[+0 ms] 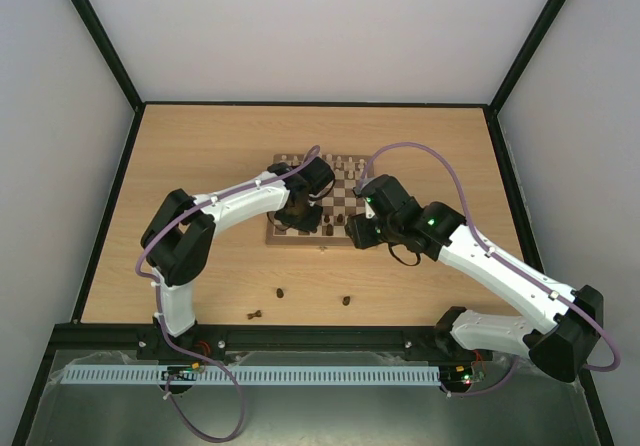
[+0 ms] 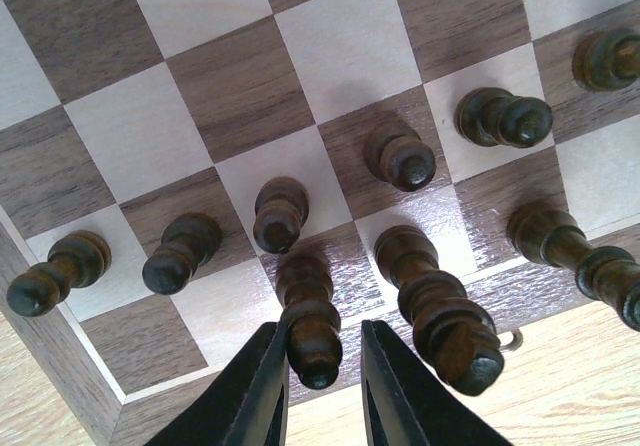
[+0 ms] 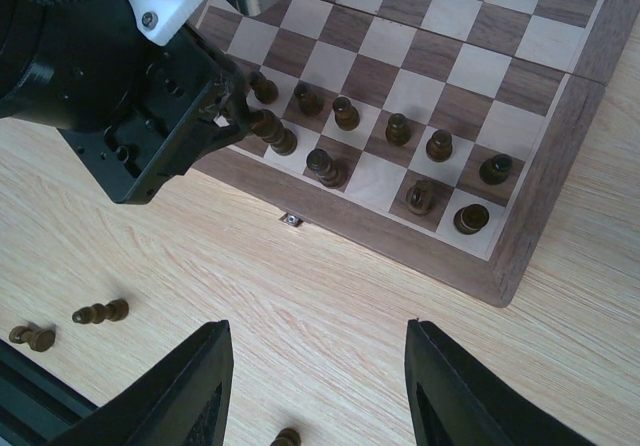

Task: Set up the chess pieces on the board
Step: Place the chess piece on the chessboard.

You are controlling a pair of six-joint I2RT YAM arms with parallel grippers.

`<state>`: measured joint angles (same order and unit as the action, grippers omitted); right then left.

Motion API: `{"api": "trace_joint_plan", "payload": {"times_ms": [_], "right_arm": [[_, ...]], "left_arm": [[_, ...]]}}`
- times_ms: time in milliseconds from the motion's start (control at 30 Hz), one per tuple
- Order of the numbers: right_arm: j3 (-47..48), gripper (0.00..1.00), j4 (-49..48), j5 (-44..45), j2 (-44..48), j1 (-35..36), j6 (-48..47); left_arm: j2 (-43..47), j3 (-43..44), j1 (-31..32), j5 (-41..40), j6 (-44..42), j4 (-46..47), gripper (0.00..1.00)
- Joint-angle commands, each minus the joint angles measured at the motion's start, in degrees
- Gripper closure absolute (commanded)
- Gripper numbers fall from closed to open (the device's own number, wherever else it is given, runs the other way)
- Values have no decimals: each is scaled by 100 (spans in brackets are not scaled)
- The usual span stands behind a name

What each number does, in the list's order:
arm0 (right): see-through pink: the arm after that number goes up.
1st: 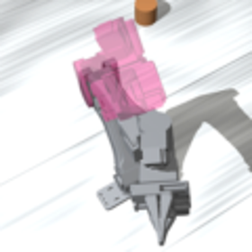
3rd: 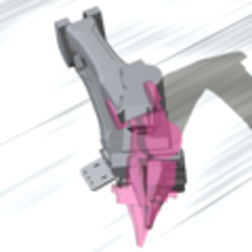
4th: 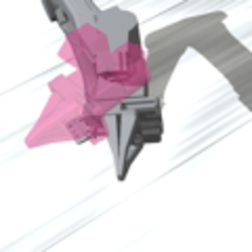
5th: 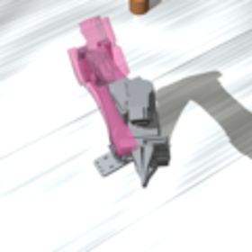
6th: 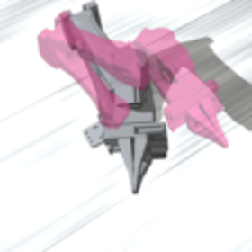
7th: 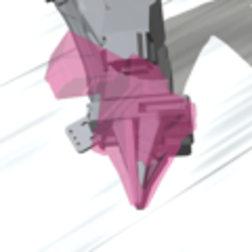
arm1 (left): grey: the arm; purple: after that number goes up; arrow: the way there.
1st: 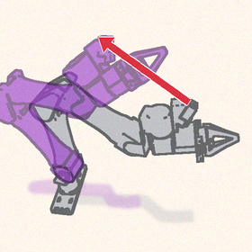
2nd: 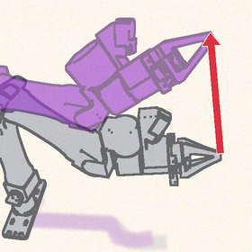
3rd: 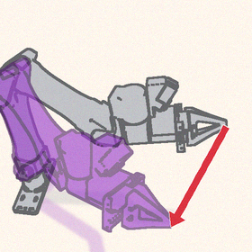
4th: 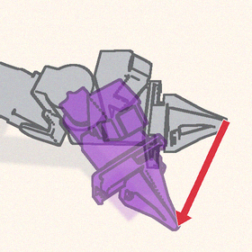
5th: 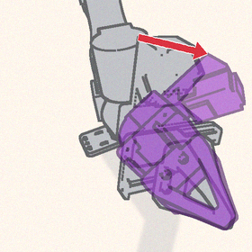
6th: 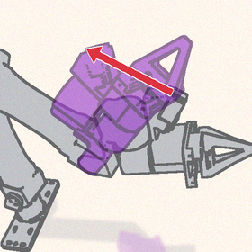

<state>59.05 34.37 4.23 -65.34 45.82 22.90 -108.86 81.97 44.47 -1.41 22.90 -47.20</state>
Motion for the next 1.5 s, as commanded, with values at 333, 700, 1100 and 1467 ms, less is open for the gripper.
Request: {"api": "trace_joint_plan", "payload": {"times_ms": [333, 700, 1100, 1467], "right_arm": [[-119, 51, 34, -19, 30, -11, -66], [-122, 51, 18, -14, -24, -7, -66], [-103, 51, 32, 25, -190, -6, -48], [-153, 50, 266, -346, -449, 37, 265]], "left_arm": [[171, -4, 27, 66, -4, 44, 68], [374, -69, 18, -46, 63, 62, 67], [930, -104, 18, -27, 140, 4, 66], [2423, -616, 27, 85, 269, 277, 49]]}}
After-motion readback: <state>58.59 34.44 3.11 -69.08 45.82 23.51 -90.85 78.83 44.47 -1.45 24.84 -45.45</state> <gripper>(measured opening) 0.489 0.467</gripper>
